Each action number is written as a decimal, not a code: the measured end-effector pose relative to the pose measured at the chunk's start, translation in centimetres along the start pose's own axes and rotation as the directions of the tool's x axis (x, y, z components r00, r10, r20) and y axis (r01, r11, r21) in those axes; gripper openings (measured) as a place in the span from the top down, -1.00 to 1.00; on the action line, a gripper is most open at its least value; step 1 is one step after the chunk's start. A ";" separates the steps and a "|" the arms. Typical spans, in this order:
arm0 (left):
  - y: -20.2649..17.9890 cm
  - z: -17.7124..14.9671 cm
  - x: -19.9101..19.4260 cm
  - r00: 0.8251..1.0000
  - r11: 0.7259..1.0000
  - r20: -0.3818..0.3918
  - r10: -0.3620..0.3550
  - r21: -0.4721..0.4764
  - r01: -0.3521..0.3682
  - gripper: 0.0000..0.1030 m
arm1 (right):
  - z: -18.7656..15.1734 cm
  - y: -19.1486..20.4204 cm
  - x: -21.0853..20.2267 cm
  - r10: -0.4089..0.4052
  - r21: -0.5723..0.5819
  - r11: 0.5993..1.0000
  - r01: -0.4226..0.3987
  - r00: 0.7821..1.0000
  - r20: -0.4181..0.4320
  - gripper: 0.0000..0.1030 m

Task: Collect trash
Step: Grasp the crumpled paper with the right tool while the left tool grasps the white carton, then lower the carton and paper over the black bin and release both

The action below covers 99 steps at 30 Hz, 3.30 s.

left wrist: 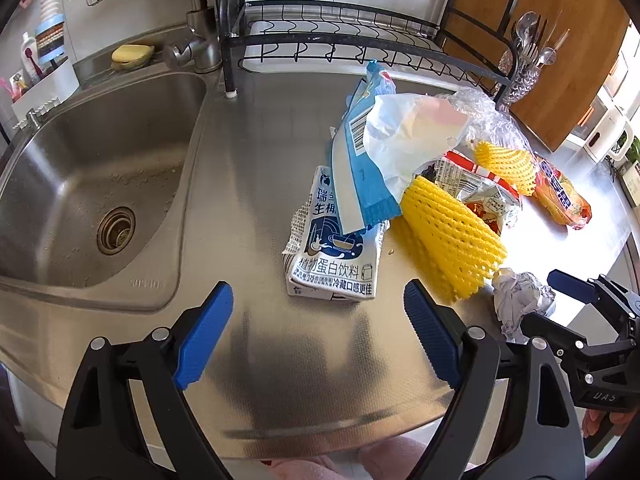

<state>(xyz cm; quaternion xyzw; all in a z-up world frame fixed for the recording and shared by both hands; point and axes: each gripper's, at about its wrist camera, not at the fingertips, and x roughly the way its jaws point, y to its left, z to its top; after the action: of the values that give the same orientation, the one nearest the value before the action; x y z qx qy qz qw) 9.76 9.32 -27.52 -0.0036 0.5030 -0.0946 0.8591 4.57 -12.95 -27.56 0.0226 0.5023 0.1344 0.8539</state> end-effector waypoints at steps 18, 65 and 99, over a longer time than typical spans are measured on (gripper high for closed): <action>-1.3 0.3 1.5 1.000 0.998 0.027 -0.016 0.056 0.014 0.02 | 0.2 -0.2 1.4 -0.015 -0.017 1.000 0.015 1.000 -0.015 0.07; -9.0 -24.5 6.7 0.959 0.997 -0.275 -0.071 -0.056 0.058 0.02 | -18.3 -5.2 7.0 0.102 0.169 0.984 -0.055 0.954 -0.282 0.07; -7.6 -27.3 19.4 0.891 0.998 -0.451 -0.045 -0.052 0.025 -0.44 | -22.0 -6.3 19.4 0.100 0.369 0.925 0.091 0.878 -0.468 -0.48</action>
<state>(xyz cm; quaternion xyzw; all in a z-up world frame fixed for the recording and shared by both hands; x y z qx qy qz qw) -5.82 1.07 -57.03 -0.0098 0.6907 -0.0970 0.7166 -4.18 -16.23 -56.06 0.1551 0.7137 0.0379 0.6820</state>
